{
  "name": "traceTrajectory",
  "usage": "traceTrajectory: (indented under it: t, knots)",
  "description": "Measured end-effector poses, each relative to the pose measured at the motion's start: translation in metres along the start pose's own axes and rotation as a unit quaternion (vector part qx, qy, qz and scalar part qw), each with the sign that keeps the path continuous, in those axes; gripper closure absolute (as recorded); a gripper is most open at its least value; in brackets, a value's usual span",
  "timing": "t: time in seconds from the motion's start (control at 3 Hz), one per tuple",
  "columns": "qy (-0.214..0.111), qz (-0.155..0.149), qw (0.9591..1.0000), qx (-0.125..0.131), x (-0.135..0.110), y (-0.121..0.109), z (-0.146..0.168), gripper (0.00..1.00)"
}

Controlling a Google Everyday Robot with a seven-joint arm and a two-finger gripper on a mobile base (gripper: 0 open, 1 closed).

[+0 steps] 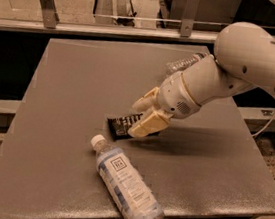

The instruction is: Move rxbar chocolate near blue plastic bottle

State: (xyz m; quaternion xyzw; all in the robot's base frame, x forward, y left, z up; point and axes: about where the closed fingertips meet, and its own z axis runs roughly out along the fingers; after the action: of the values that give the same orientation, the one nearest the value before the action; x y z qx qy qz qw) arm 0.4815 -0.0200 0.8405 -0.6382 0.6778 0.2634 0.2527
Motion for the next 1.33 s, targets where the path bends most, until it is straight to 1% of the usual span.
traceTrajectory:
  t: [0.33,0.67,1.0,1.33]
  knots:
    - [0.004,-0.001,1.0000,-0.002,0.001,-0.001,-0.004,0.00]
    - [-0.017,0.001,0.9996,0.022,-0.001,-0.012,-0.015,0.00]
    - [-0.076,-0.008,0.9937,0.082,-0.003,-0.031,-0.055,0.00]
    - [-0.115,-0.034,0.9814,0.151,0.000,-0.042,-0.122,0.00]
